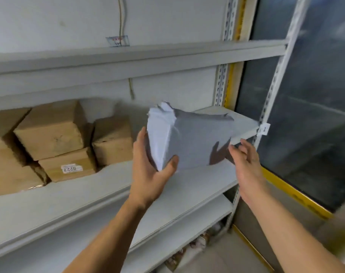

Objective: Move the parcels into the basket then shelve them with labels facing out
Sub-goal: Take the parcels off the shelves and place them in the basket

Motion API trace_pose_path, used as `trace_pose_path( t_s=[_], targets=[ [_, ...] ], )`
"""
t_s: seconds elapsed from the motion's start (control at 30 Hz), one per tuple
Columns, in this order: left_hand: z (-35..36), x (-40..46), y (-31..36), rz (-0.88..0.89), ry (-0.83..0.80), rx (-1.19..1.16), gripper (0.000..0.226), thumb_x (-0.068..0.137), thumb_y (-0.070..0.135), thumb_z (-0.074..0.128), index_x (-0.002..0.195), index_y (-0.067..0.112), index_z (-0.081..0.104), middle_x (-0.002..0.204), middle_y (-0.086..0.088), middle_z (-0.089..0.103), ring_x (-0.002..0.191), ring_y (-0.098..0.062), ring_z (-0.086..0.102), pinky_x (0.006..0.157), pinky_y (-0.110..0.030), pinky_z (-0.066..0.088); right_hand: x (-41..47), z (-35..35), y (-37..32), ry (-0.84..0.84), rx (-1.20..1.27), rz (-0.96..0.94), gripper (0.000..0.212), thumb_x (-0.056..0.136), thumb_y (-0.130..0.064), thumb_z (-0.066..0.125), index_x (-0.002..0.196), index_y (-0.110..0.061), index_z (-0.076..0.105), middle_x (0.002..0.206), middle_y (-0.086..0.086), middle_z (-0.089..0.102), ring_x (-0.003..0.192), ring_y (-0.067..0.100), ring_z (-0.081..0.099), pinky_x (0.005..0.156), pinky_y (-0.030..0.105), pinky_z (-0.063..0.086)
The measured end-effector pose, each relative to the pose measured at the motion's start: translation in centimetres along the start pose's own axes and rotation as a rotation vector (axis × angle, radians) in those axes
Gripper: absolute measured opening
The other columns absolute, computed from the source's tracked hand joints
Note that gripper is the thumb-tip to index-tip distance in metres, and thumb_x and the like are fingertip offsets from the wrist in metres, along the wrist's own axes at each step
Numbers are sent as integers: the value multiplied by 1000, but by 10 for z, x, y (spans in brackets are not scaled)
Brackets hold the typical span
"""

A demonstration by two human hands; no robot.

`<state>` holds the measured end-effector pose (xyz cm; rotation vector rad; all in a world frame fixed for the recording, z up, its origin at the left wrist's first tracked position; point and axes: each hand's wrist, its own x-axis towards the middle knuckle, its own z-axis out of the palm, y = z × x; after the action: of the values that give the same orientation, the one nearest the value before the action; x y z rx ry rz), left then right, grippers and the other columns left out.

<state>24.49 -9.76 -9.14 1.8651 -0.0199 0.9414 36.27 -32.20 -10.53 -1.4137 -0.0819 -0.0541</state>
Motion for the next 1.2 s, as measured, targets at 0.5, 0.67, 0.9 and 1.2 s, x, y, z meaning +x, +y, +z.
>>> trace_pose_path(
  t_s=[0.5, 0.67, 0.9, 1.2],
  targets=[
    [182, -69, -54, 1106, -373, 229, 75, 90, 14, 75, 158, 20, 44, 153, -7, 48, 130, -36, 53, 112, -57, 45, -78, -129, -17, 158, 183, 399, 46, 101, -44, 63, 127, -8, 74, 123, 17, 76, 108, 32, 76, 86, 40, 64],
    [209, -106, -41, 935, -706, 29, 85, 86, 61, 76, 154, 17, 50, 155, -10, 51, 144, -36, 44, 121, -60, 31, -119, -179, 15, 390, 140, 393, 30, 101, -30, 67, 103, -2, 79, 108, 22, 78, 92, 37, 77, 81, 40, 63],
    [294, -151, -17, -374, -1152, -275, 91, 91, 84, 47, 160, 25, 39, 158, 2, 48, 141, -12, 47, 119, -34, 36, -182, -270, 59, 586, 124, 304, 20, 107, -18, 54, 115, -8, 70, 105, 16, 77, 94, 30, 74, 82, 40, 60],
    [399, -260, 22, -908, -1566, -433, 37, 108, 33, 59, 144, 29, 58, 132, 2, 74, 122, -21, 71, 111, -49, 52, -249, -387, 116, 575, 216, 378, 52, 102, -10, 56, 151, -25, 53, 141, 19, 65, 130, 44, 62, 114, 65, 44]
  ],
)
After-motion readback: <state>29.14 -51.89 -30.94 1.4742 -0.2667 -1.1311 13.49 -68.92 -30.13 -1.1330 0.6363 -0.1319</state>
